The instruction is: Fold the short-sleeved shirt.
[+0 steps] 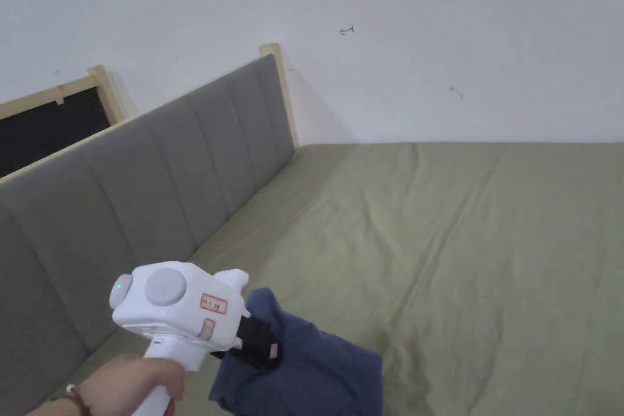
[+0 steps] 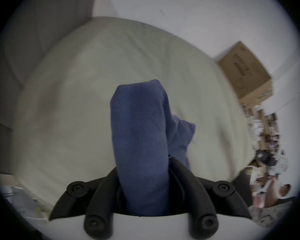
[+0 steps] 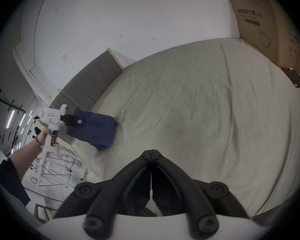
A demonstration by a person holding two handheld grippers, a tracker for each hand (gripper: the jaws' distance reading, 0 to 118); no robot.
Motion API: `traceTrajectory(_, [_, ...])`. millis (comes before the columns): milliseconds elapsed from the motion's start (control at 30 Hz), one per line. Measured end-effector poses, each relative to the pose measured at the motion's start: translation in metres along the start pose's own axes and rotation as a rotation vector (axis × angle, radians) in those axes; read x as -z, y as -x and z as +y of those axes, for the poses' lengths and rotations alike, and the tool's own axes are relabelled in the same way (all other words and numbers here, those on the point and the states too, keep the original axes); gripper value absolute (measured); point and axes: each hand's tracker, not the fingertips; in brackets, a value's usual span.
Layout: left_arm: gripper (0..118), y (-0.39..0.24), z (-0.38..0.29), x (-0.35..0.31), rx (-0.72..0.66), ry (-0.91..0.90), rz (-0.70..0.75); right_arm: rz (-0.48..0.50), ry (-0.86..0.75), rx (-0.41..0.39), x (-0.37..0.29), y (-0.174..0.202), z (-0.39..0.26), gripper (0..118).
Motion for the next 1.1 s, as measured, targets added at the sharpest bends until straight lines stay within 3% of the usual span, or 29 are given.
traceTrajectory(67, [15, 0.021, 0.008, -0.004, 0.001, 0.035, 0.146, -0.034, 0.008, 0.031, 0.004, -0.005, 0.002, 0])
traceTrajectory(133, [26, 0.039, 0.014, -0.004, 0.012, 0.066, 0.312, -0.035, 0.007, 0.062, 0.004, -0.011, 0.001, 0])
traceTrajectory(167, [38, 0.042, 0.013, -0.005, 0.059, 0.074, 0.426, -0.041, 0.006, 0.066, 0.003, -0.012, 0.001, 0])
traceTrajectory(200, [69, 0.047, 0.015, -0.004, 0.11, 0.091, 0.545, -0.049, 0.007, 0.064, 0.002, -0.011, 0.002, 0])
traceTrajectory(233, [85, 0.05, 0.014, -0.003, 0.163, 0.096, 0.642, -0.057, 0.009, 0.059, 0.002, -0.011, 0.002, 0])
traceTrajectory(300, [87, 0.053, 0.009, -0.008, 0.226, 0.084, 0.724, -0.071, 0.014, 0.041, 0.001, -0.009, 0.001, 0])
traceTrajectory(533, [88, 0.045, 0.0, -0.037, -0.028, -0.048, 0.392, -0.049, 0.006, 0.028, -0.005, -0.001, 0.007, 0])
traceTrajectory(633, [98, 0.023, -0.011, -0.038, -0.201, -0.145, 0.108, -0.036, -0.014, 0.034, -0.011, 0.001, 0.01, 0])
traceTrajectory(667, [100, 0.012, -0.021, -0.032, -0.316, -0.141, -0.074, -0.029, -0.023, 0.038, -0.014, 0.001, 0.011, 0])
traceTrajectory(700, [98, -0.001, -0.027, -0.023, -0.391, -0.108, -0.205, -0.024, -0.028, 0.04, -0.016, 0.002, 0.012, 0])
traceTrajectory(767, [95, -0.039, -0.039, -0.005, -0.421, -0.044, -0.314, -0.022, -0.037, 0.036, -0.022, 0.003, 0.016, 0])
traceTrajectory(800, [80, -0.064, -0.044, 0.0, -0.373, -0.045, -0.319, -0.023, -0.043, 0.029, -0.026, 0.004, 0.018, 0])
traceTrajectory(833, [57, -0.092, -0.044, 0.004, -0.311, -0.04, -0.31, -0.024, -0.048, 0.022, -0.03, 0.005, 0.021, 0])
traceTrajectory(900, [1, -0.15, -0.053, 0.007, -0.18, -0.065, -0.263, -0.025, -0.056, 0.011, -0.04, 0.005, 0.028, 0])
traceTrajectory(1033, [0, -0.251, -0.072, -0.012, -0.009, -0.2, -0.321, -0.056, -0.129, -0.03, -0.07, 0.013, 0.039, 0])
traceTrajectory(1100, [0, -0.29, -0.08, -0.037, 0.019, -0.357, -0.326, -0.045, -0.224, -0.06, -0.091, 0.019, 0.041, 0])
